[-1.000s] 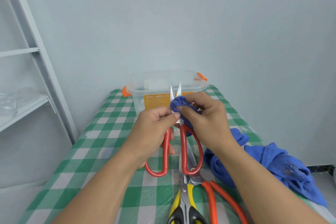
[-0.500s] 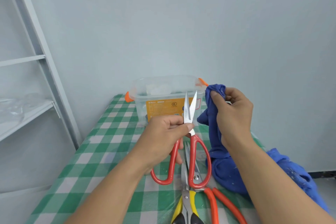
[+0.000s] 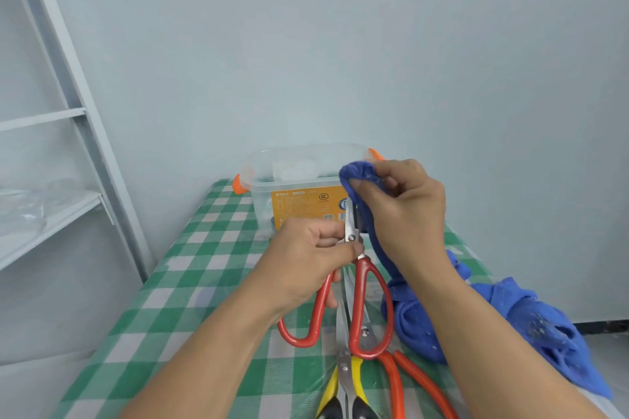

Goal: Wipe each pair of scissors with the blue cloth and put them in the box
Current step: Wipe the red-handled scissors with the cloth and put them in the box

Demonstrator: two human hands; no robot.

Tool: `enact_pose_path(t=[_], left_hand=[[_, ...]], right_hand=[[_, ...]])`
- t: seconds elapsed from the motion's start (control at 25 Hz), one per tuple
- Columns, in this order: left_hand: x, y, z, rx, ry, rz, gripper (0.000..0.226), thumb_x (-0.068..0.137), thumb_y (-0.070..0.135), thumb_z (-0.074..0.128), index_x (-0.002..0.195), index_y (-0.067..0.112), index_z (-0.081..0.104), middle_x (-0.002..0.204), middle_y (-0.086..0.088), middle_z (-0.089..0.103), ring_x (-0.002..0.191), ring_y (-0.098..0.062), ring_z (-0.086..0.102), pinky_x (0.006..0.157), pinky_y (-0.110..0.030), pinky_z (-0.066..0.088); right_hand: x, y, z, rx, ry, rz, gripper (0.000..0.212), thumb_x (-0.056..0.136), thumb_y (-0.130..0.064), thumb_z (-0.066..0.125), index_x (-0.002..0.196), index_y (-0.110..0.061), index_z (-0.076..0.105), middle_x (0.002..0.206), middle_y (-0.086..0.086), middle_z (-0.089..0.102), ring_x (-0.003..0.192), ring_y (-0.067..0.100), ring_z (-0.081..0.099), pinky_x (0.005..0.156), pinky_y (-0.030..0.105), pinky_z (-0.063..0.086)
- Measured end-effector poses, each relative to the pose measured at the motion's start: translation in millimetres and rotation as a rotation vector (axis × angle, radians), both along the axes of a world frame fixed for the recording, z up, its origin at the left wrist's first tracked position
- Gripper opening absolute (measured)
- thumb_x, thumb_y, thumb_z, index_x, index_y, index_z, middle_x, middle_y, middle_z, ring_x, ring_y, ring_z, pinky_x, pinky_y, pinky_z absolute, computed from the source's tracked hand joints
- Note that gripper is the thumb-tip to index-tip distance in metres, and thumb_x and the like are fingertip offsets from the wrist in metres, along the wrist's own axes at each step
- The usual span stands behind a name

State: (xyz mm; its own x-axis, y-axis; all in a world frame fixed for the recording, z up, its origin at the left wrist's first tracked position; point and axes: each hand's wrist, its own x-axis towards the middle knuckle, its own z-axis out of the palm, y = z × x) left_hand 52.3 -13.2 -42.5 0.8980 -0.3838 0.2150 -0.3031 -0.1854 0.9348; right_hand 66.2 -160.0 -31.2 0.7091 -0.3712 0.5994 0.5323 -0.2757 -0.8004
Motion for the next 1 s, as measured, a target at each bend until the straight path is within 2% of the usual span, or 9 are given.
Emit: enact_pose_path(t=[0.12, 0.24, 0.32, 0.44, 0.56, 0.68, 0.84, 0.92, 1.0], left_hand=[[-2.2, -1.5, 2.8, 0.007, 0.021, -0.01, 0.01, 0.091, 0.01, 0.071, 0.098, 0.003, 0.075, 0.054, 0.002, 0.056, 0.047, -0.012, 0.053, 0.043, -0.029, 0.053], [-2.6, 0.8, 3.6, 0.016, 0.044, 0.01, 0.009, 0.092, 0.013, 0.07, 0.098, 0.008, 0.076, 0.057, 0.001, 0.059, 0.052, -0.013, 0.055, 0.046, -0.032, 0.055], [-2.6, 0.7, 6.1, 0.003, 0.05, 0.04, 0.009, 0.092, 0.013, 0.07, 0.099, 0.01, 0.075, 0.063, 0.005, 0.066, 0.056, -0.011, 0.054, 0.048, -0.032, 0.055], [-4.4, -2.5, 15.7, -0.027, 0.04, 0.109, 0.015, 0.09, 0.006, 0.069, 0.101, 0.016, 0.073, 0.089, 0.004, 0.078, 0.058, -0.004, 0.057, 0.049, -0.03, 0.054], [-4.7, -1.4, 21.9, -0.014, -0.031, 0.197, 0.023, 0.092, 0.003, 0.066, 0.093, 0.025, 0.071, 0.091, 0.007, 0.078, 0.055, -0.005, 0.061, 0.048, -0.031, 0.055], [-2.8, -1.1, 18.9, 0.142, -0.213, 0.304, 0.013, 0.091, 0.02, 0.064, 0.093, 0.032, 0.069, 0.089, 0.005, 0.075, 0.074, -0.027, 0.068, 0.058, -0.043, 0.059], [-9.0, -4.1, 16.2, 0.427, -0.409, 0.45, 0.014, 0.093, 0.018, 0.055, 0.082, 0.025, 0.06, 0.065, 0.003, 0.056, 0.063, -0.025, 0.051, 0.052, -0.033, 0.036], [-15.0, -5.2, 17.9, 0.547, -0.479, 0.492, 0.013, 0.094, 0.016, 0.053, 0.085, 0.022, 0.06, 0.062, 0.005, 0.05, 0.064, -0.024, 0.047, 0.052, -0.035, 0.029], [-19.1, -6.3, 17.5, 0.632, -0.506, 0.506, 0.014, 0.095, 0.015, 0.051, 0.091, 0.023, 0.06, 0.069, 0.007, 0.056, 0.07, -0.023, 0.049, 0.054, -0.035, 0.03]], right_hand=[[8.1, -4.8, 1.8, 0.111, -0.027, -0.09, 0.016, 0.086, -0.018, 0.072, 0.08, -0.033, 0.07, 0.088, 0.01, 0.063, 0.07, 0.016, 0.061, 0.067, 0.033, 0.05], [4.5, -17.0, 4.8, 0.289, -0.035, -0.093, 0.006, 0.095, -0.014, 0.066, 0.09, -0.012, 0.063, 0.08, 0.008, 0.06, 0.053, 0.011, 0.058, 0.053, 0.028, 0.049], [-1.3, -23.8, 6.8, 0.364, -0.008, -0.012, 0.006, 0.097, -0.012, 0.064, 0.091, -0.01, 0.063, 0.075, 0.002, 0.059, 0.054, 0.008, 0.059, 0.051, 0.027, 0.051], [-4.4, -24.8, 3.9, 0.277, 0.042, 0.124, 0.005, 0.096, -0.014, 0.066, 0.092, -0.012, 0.067, 0.079, 0.007, 0.067, 0.067, 0.019, 0.064, 0.062, 0.036, 0.055], [-8.2, -20.1, 1.3, 0.214, 0.021, 0.216, 0.003, 0.093, -0.009, 0.069, 0.092, -0.012, 0.069, 0.081, 0.01, 0.072, 0.07, 0.023, 0.067, 0.065, 0.038, 0.057], [-13.0, -10.2, -0.6, 0.169, -0.006, 0.304, 0.015, 0.087, -0.005, 0.074, 0.086, -0.019, 0.069, 0.079, 0.009, 0.073, 0.068, 0.021, 0.067, 0.063, 0.033, 0.056], [-15.6, 6.2, -6.6, 0.051, -0.061, 0.267, 0.021, 0.074, -0.018, 0.079, 0.074, -0.034, 0.066, 0.068, 0.004, 0.066, 0.061, 0.032, 0.059, 0.059, 0.047, 0.052], [-14.6, 9.3, -7.0, 0.051, -0.046, 0.229, 0.021, 0.073, -0.02, 0.078, 0.071, -0.035, 0.063, 0.062, -0.004, 0.061, 0.058, 0.03, 0.056, 0.055, 0.049, 0.052], [-13.0, 7.0, -6.1, 0.081, -0.032, 0.189, 0.022, 0.075, -0.017, 0.079, 0.069, -0.03, 0.061, 0.064, 0.002, 0.061, 0.06, 0.031, 0.057, 0.058, 0.046, 0.052]])
